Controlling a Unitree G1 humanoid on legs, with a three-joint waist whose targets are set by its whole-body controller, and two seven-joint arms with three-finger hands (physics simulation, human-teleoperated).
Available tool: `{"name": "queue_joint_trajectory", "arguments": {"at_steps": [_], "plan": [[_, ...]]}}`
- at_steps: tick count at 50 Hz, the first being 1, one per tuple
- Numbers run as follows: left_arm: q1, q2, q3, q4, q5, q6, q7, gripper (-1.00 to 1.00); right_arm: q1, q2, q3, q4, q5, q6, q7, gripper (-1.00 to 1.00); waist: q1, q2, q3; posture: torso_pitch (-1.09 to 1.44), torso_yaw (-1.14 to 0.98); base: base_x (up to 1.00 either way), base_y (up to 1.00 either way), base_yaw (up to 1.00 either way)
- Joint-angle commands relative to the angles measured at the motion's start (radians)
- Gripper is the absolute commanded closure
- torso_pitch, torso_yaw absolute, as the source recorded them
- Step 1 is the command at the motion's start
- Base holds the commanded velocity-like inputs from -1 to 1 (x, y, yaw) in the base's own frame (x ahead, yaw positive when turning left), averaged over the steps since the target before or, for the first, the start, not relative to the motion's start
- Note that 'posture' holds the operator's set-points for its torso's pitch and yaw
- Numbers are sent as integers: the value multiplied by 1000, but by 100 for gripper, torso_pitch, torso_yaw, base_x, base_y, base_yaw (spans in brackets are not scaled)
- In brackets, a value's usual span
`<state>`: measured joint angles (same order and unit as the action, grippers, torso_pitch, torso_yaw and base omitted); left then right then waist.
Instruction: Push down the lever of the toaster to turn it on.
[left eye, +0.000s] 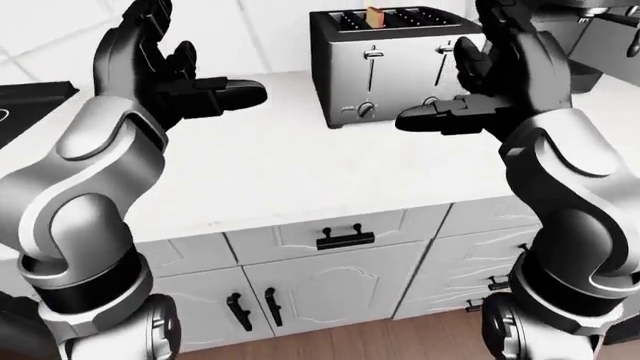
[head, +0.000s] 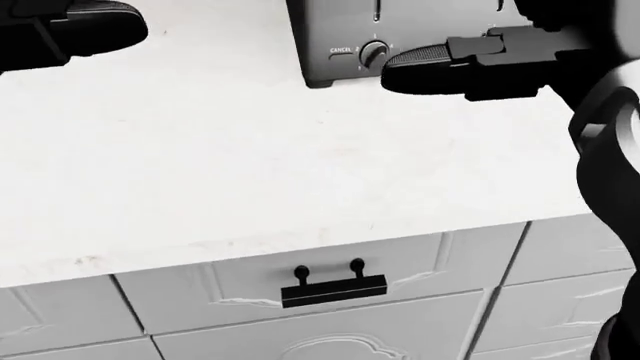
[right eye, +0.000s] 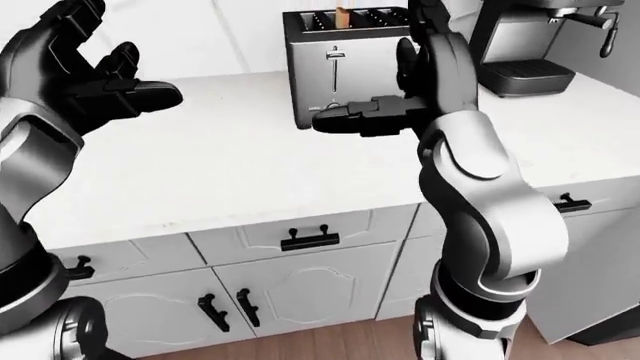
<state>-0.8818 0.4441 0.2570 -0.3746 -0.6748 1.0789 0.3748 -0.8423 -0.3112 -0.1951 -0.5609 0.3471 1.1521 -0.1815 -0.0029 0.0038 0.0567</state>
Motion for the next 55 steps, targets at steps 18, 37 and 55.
{"name": "queue_joint_trajectory", "arguments": {"at_steps": [18, 37, 55], "plan": [[-28, 17, 20, -15, 5, -33, 7, -100, -33, 5, 7, -9, -33, -15, 23, -100, 14, -15, -12, 0, 0, 15, 0, 0], [-32, 18, 23, -28, -4, -19, 19, -100, -72, 12, 3, -61, -40, 34, 18, -100, 30, 76, -39, 0, 0, -32, 0, 62], [-34, 14, 19, -4, -7, -50, 12, -100, -77, -1, 4, -51, -66, 28, 13, -100, -3, 7, -24, 0, 0, 0, 0, 0]]}}
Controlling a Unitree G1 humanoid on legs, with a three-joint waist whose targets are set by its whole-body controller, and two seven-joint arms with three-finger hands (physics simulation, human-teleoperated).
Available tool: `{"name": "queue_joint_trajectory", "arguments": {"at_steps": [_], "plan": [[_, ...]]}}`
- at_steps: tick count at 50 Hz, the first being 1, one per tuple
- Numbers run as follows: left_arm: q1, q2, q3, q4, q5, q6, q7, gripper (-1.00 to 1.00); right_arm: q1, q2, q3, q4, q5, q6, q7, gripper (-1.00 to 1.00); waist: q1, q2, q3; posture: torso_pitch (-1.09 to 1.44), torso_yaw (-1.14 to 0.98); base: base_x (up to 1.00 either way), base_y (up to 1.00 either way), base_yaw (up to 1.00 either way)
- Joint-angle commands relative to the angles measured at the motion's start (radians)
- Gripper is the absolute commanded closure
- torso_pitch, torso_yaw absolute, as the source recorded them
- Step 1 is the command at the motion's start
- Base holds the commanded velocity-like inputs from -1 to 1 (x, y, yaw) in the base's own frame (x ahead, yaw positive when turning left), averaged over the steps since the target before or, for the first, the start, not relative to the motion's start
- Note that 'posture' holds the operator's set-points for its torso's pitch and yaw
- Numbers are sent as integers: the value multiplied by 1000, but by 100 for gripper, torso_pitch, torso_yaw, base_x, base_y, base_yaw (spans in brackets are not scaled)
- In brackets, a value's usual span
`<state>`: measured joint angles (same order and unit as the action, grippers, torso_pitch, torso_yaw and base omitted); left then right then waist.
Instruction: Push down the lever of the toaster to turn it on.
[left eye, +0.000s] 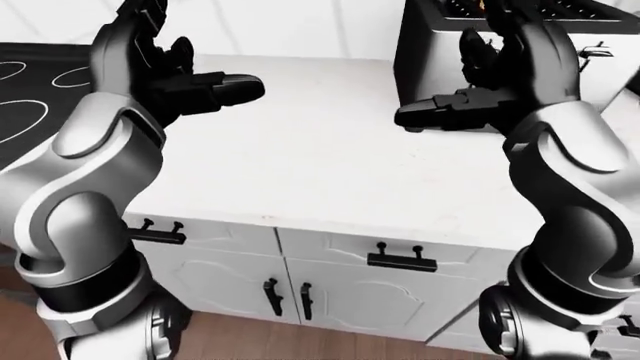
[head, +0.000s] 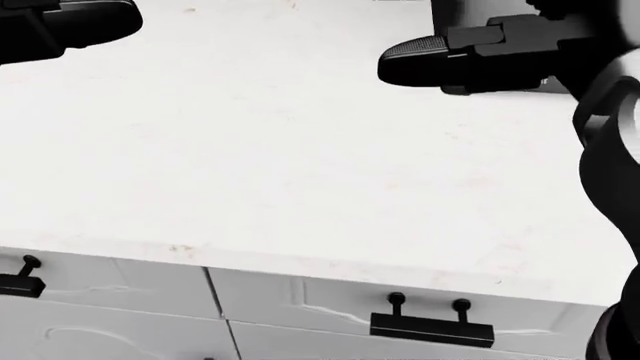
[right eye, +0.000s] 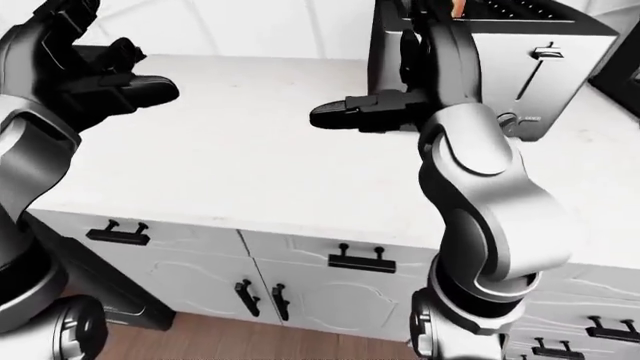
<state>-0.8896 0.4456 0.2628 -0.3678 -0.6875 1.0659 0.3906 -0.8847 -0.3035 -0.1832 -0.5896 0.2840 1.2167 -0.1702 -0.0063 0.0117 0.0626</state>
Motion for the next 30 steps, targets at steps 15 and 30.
{"name": "queue_joint_trajectory", "arguments": {"at_steps": [15, 30], "plan": [[-20, 7, 2, -6, 8, -49, -2, -100, -23, -7, -7, -7, -12, -53, 10, -100, 7, -8, -61, -5, 0, 0, 0, 0], [2, -41, -35, -2, 68, -67, -45, -100, 8, -17, -24, 46, -17, -117, 4, -100, 12, -10, -120, -17, 0, 0, 0, 0]]}}
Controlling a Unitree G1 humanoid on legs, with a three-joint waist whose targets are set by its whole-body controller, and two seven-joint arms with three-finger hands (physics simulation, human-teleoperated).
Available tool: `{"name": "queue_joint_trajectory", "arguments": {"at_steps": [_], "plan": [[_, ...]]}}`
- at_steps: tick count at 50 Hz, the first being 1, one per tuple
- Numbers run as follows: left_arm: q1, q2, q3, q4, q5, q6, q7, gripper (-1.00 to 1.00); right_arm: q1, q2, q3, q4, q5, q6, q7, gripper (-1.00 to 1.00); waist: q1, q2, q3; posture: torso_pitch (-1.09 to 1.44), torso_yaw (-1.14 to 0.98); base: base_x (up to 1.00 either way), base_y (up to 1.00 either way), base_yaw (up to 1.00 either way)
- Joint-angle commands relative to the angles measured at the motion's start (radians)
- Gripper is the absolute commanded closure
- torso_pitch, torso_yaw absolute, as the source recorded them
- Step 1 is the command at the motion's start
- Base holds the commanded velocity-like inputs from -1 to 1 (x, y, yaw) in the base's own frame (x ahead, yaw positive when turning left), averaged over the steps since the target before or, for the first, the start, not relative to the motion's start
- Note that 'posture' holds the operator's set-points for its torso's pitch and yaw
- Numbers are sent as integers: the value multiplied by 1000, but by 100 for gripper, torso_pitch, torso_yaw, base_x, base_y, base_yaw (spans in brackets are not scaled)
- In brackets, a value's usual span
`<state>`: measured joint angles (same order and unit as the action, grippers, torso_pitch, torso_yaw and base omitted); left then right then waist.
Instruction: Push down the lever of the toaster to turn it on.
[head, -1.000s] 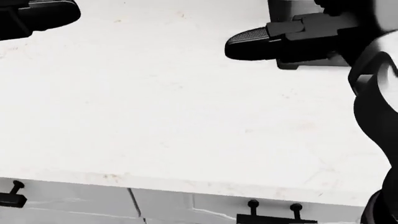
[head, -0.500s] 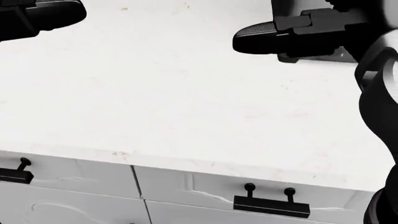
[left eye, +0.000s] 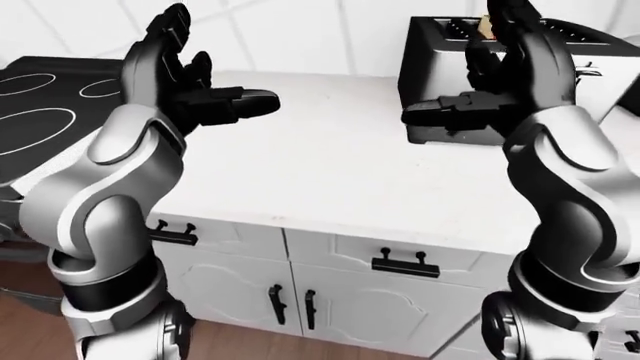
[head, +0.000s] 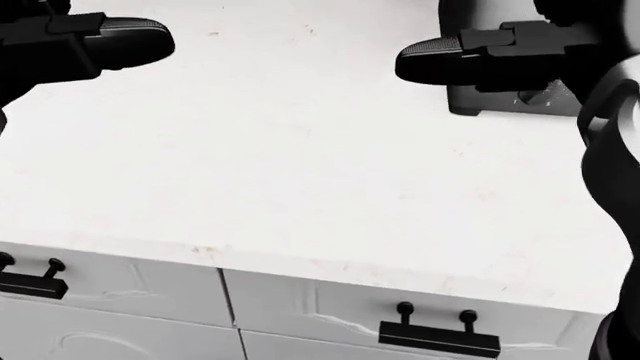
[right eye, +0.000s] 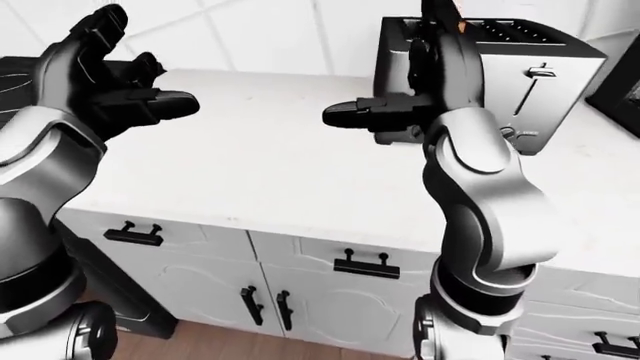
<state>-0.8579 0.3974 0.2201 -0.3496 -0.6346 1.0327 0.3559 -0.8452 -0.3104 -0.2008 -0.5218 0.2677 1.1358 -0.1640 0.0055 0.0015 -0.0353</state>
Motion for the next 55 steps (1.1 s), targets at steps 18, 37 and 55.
{"name": "queue_joint_trajectory", "arguments": {"at_steps": [18, 37, 55], "plan": [[-8, -51, -8, -14, 100, -47, -66, -100, -24, -19, -10, -14, 7, -43, -8, -100, 6, -6, -140, -31, 0, 0, 0, 0], [5, -78, -17, 0, 142, -67, -100, -100, -1, -27, -14, 23, 5, -86, -3, -100, 18, -14, -275, -48, 0, 0, 0, 0], [0, -77, -9, -7, 143, -80, -103, -100, 20, -22, 5, 171, -59, -230, 45, -100, 21, -13, -304, -51, 0, 0, 0, 0]]}}
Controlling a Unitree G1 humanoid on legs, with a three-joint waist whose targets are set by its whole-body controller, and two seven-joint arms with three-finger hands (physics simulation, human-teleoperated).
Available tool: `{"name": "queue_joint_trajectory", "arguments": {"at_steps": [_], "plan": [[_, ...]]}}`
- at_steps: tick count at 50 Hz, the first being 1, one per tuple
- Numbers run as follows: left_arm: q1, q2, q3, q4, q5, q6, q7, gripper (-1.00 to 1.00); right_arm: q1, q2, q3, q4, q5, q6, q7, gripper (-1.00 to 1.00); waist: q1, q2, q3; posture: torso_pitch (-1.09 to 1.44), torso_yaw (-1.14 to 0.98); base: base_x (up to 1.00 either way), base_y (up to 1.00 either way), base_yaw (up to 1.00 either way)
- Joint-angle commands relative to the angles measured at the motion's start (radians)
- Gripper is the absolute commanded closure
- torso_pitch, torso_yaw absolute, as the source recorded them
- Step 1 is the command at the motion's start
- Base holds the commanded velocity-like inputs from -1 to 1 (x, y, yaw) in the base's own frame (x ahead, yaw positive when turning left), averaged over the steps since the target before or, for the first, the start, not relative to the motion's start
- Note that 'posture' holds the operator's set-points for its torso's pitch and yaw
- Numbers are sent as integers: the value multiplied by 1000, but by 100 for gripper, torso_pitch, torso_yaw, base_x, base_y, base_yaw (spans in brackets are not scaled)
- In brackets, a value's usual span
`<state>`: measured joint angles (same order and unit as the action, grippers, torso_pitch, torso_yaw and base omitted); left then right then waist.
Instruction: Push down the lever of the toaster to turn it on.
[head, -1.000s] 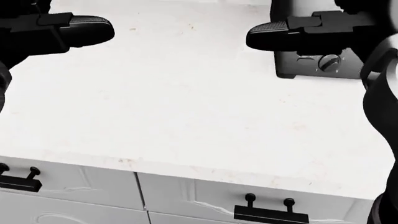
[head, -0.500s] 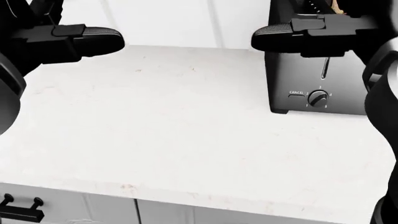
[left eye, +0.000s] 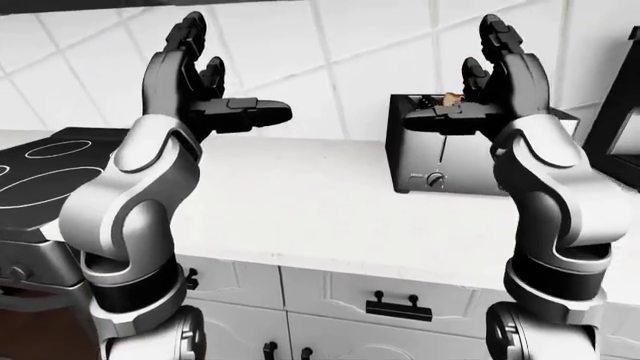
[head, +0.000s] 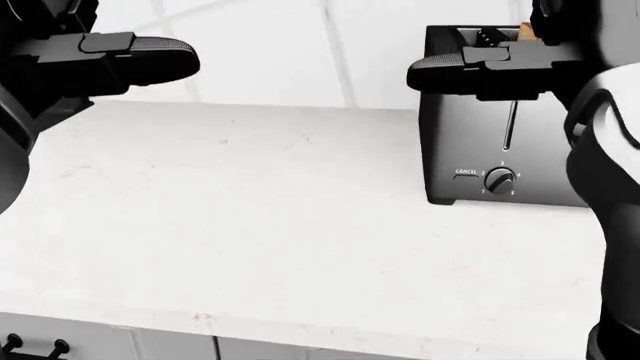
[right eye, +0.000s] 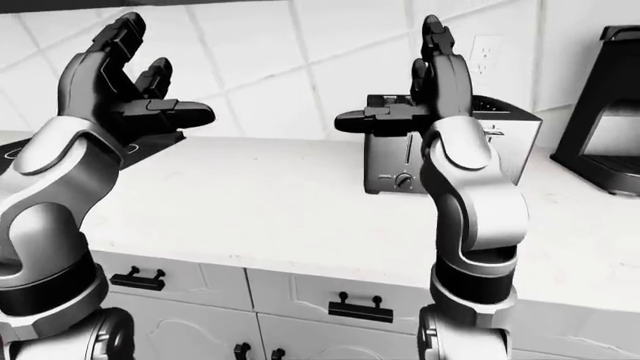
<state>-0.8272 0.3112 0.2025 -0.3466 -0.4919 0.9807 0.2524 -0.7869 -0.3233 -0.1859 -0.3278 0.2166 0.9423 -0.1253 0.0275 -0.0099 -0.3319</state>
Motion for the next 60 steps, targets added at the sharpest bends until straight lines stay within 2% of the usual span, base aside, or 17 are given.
{"name": "queue_joint_trajectory", "arguments": {"at_steps": [1, 11, 32, 46, 54, 60], "plan": [[-30, 9, 8, -14, -1, -26, 3, -100, -44, -12, -10, 0, -13, -46, 10, -100, 0, -2, -7, -51, 0, 0, 0, 0], [-39, 24, 17, -10, -17, -25, 12, -100, -74, -8, 10, 40, -64, -24, 31, -100, 1, -1, -8, -51, 0, 0, 0, 0], [-39, 43, 25, 3, -37, -35, 22, -100, -46, 31, 27, 165, -141, -125, 82, -100, 2, 1, -11, -51, 0, 0, 0, 0], [-38, 49, 26, 4, -40, -37, 24, -100, 12, 42, 31, 109, -178, -85, 91, -100, 3, 1, -11, -51, 0, 0, 0, 0], [-38, 52, 27, 3, -42, -35, 26, -100, 33, 40, 33, 33, -209, -10, 110, -100, 4, 0, -10, -51, 0, 0, 0, 0], [-38, 55, 28, 4, -44, -37, 26, -100, 62, 59, 38, 46, -233, -34, 123, -100, 3, 1, -11, -51, 0, 0, 0, 0]]}}
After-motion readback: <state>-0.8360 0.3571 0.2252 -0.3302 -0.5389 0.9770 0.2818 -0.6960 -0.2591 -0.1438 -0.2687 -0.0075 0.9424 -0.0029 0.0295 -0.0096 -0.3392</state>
